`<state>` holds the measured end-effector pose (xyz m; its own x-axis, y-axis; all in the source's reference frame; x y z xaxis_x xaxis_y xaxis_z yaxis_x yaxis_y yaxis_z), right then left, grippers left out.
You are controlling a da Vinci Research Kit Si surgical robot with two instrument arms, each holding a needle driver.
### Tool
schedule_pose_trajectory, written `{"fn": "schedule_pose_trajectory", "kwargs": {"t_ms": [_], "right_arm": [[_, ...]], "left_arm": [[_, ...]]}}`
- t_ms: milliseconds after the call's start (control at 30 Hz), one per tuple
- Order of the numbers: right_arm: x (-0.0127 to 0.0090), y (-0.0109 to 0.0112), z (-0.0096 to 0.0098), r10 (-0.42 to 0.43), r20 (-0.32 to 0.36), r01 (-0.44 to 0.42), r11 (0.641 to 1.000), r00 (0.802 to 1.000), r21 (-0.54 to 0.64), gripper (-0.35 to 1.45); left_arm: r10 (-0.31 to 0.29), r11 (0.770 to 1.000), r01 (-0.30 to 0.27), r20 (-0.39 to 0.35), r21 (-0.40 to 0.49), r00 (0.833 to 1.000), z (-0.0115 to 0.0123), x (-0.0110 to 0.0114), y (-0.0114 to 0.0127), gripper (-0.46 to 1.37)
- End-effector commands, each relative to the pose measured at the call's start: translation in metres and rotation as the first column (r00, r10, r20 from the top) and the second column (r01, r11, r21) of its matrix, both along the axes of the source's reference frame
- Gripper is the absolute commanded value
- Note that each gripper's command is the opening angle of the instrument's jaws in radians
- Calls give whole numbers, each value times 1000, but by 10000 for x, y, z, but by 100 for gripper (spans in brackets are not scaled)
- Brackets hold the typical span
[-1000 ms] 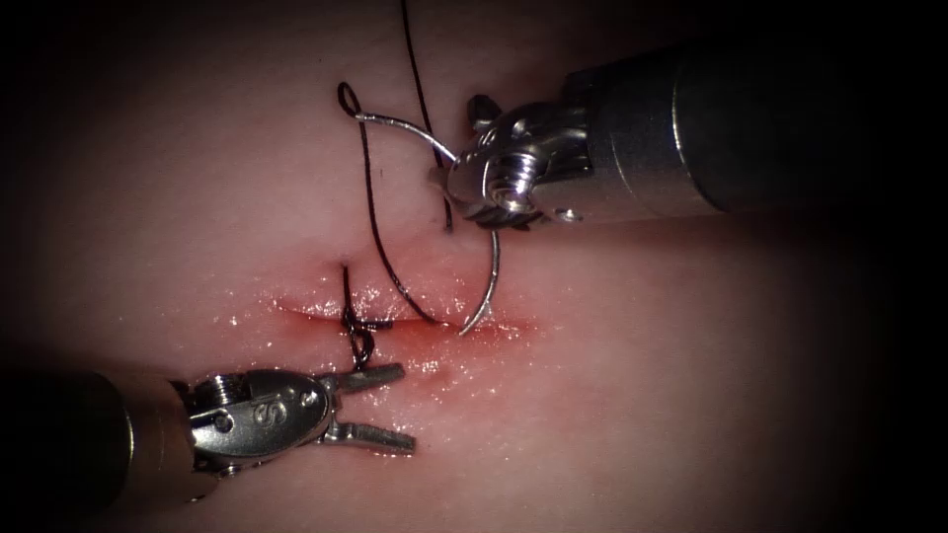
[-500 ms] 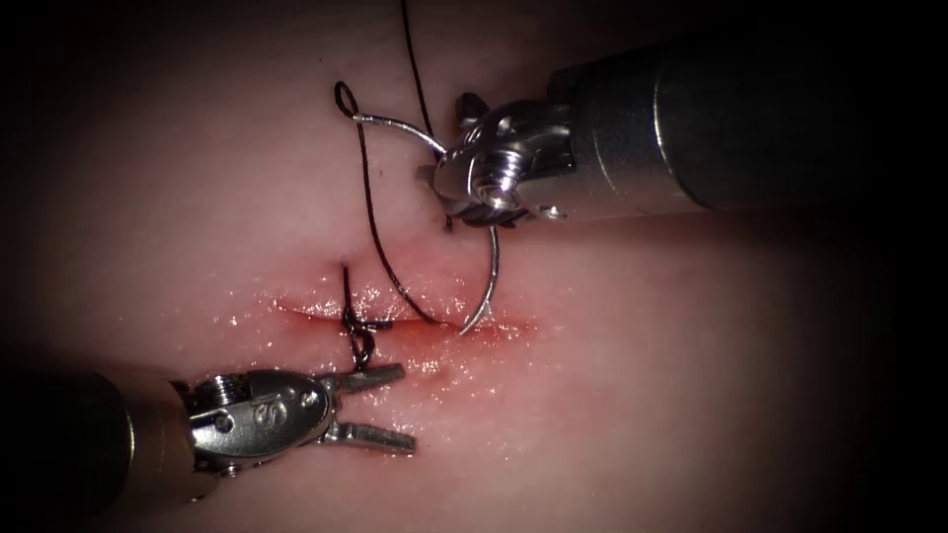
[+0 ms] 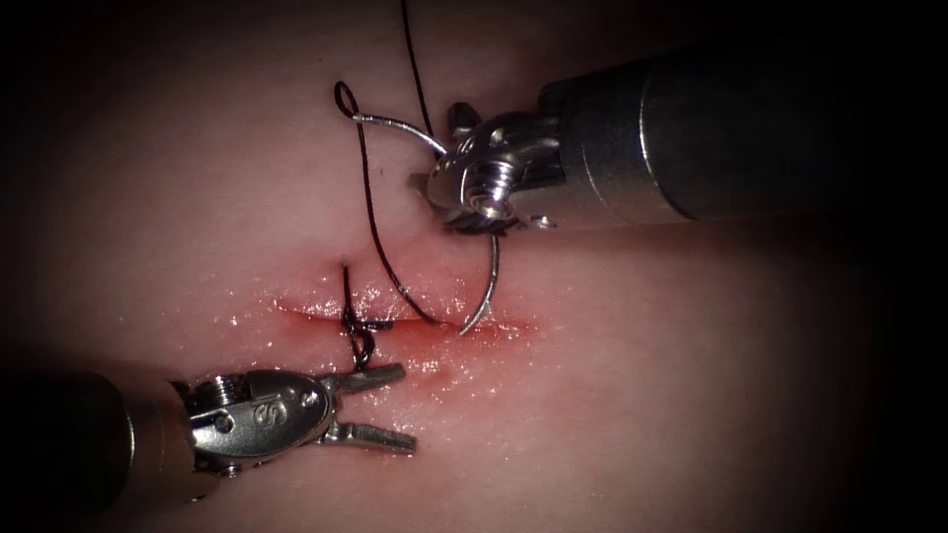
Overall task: Wound Closure
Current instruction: Regrasp the needle with the right gripper
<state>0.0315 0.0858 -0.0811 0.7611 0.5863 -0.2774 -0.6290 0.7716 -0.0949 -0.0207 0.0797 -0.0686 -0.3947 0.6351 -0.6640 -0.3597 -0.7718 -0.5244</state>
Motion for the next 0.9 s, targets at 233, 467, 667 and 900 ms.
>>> {"fn": "schedule_pose_trajectory", "kwargs": {"t_ms": [233, 467, 667, 900], "right_arm": [[-1, -3, 0, -51, -69, 54, 998, 996, 38, -35], [-1, -6, -7, -93, -97, 92, 996, 991, -15, -35], [-5, 9, -26, -211, -101, 201, 974, 972, -102, -35], [-3, 23, -58, -291, -158, 254, 942, 944, -217, -35]], "left_arm": [[-1, 1000, 1, -1, 0, 1000, 0, 0, 0, 48], [-1, 1000, 1, -1, 0, 1000, 0, 0, 0, 49], [-1, 1000, 1, -1, 0, 1000, 0, 0, 0, 49], [-2, 1000, 2, -2, -1, 1000, 0, -1, 0, 48]]}}
